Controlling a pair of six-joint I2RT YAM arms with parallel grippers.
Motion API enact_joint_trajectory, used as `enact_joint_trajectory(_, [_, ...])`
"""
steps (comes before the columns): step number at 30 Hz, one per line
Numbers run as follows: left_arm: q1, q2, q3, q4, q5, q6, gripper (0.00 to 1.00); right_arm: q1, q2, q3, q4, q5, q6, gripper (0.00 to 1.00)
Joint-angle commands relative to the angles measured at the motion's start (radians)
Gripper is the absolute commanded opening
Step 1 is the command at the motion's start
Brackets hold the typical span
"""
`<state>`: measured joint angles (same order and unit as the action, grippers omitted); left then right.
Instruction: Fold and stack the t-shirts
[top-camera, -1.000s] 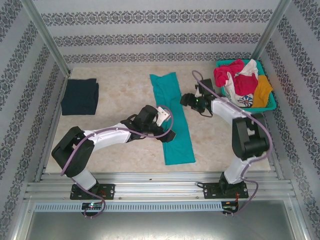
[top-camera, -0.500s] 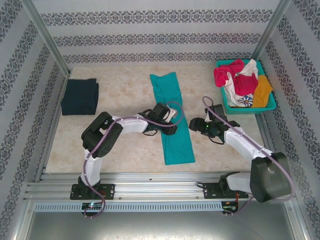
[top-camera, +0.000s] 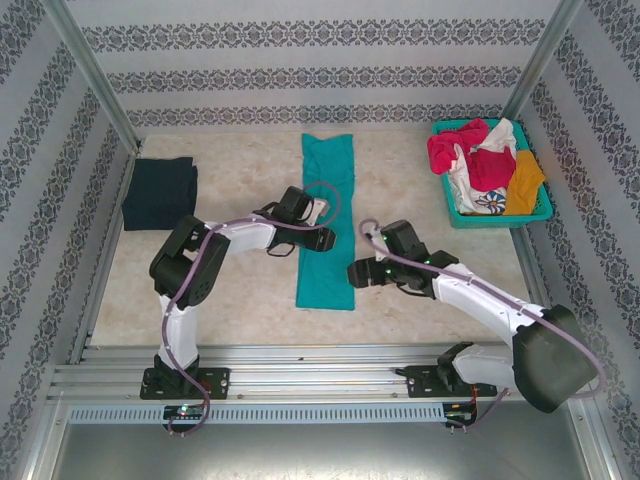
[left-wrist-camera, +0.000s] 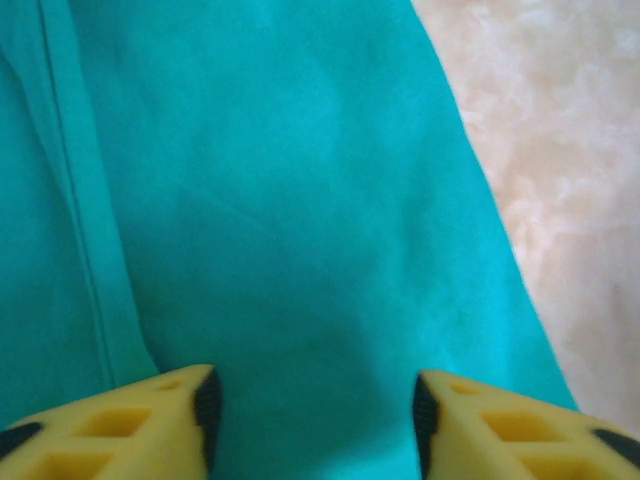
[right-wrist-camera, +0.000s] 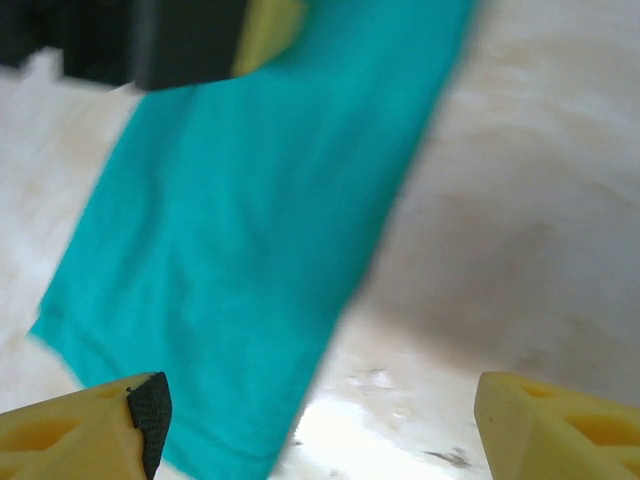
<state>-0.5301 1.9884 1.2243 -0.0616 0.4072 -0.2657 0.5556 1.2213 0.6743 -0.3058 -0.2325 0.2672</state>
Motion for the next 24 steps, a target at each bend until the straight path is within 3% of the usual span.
enact_joint_trajectory(1, [0.056,-0.145,-0.054,0.029,0.091,-0.089,0.63,0.133,-0.029,0.024,0.06,-0.019,-0.292,0.83])
enact_joint_trajectory(5, [0.139,-0.284,-0.153,0.014,0.115,-0.135,0.69,0.254,0.051,0.077,0.008,0.057,-0.53,0.85])
enact_joint_trajectory(9, [0.268,-0.386,-0.301,0.071,0.18,-0.212,0.73,0.3,0.157,0.134,-0.023,0.077,-0.698,0.79])
enact_joint_trajectory(15, [0.371,-0.517,-0.432,0.025,0.166,-0.192,0.72,0.339,0.331,0.23,-0.076,-0.019,-0.771,0.72])
enact_joint_trajectory(24, [0.391,-0.571,-0.459,-0.013,0.152,-0.16,0.71,0.349,0.472,0.325,-0.15,-0.001,-0.828,0.62])
